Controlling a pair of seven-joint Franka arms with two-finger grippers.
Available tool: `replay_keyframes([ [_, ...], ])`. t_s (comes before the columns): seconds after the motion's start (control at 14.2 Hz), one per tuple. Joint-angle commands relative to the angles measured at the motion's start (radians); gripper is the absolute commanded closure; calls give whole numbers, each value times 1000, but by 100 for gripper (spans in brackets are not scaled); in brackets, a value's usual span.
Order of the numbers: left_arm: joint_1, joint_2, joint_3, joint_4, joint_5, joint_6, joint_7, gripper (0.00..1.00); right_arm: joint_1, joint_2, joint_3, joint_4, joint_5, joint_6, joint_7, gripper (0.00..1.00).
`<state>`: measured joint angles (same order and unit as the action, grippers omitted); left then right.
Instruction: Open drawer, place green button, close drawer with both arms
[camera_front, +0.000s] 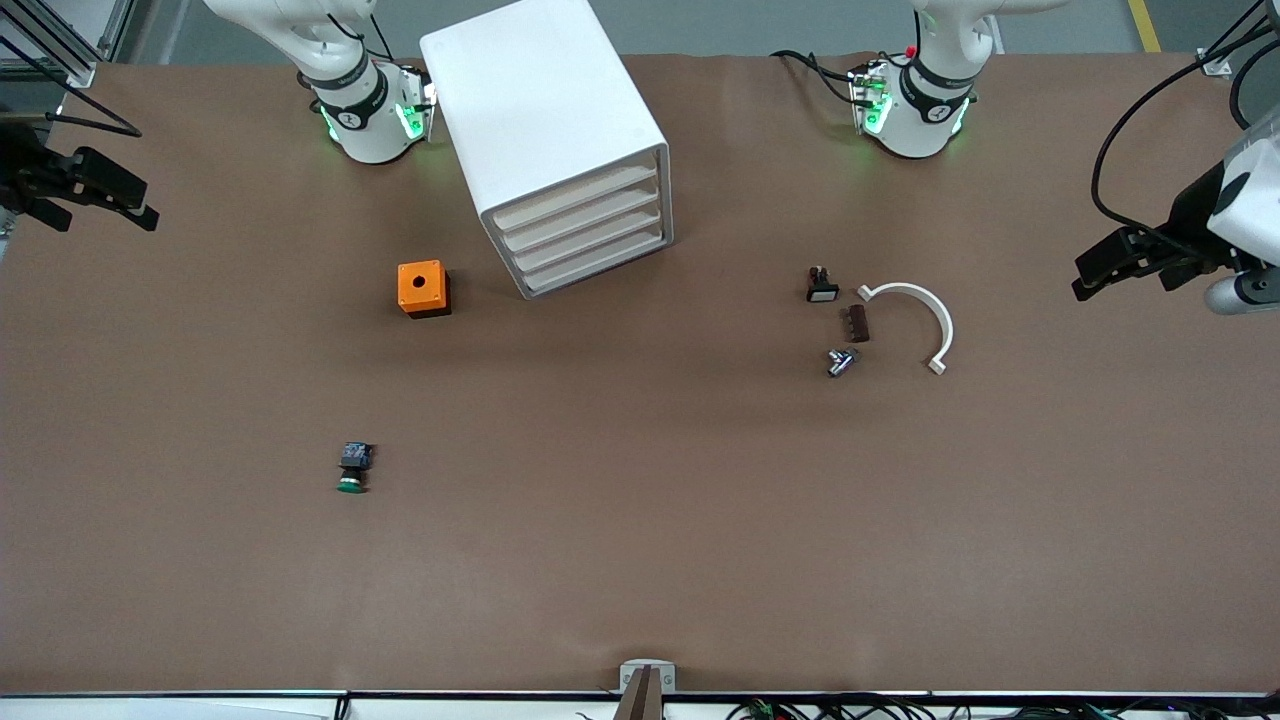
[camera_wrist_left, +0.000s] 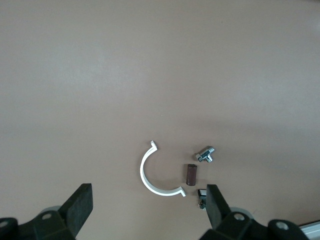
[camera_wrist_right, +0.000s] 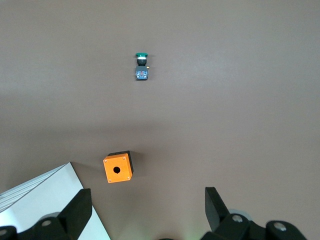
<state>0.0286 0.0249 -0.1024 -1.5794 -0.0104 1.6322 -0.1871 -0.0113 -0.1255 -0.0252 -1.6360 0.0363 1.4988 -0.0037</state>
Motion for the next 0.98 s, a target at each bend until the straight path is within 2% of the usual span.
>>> replay_keyframes([
  [0.0, 5, 50, 0, 15, 10, -15, 5, 0, -10, 7, 5, 19, 4, -9, -1, 0],
  [0.56, -18, 164, -5, 12, 10, -17, 5, 0, -15, 142, 4, 44, -12, 3, -2, 0],
  [0.91, -128, 233, -8, 19, 7, -81, -64, 0, -32, 300, 1, 56, -15, 79, -1, 0],
])
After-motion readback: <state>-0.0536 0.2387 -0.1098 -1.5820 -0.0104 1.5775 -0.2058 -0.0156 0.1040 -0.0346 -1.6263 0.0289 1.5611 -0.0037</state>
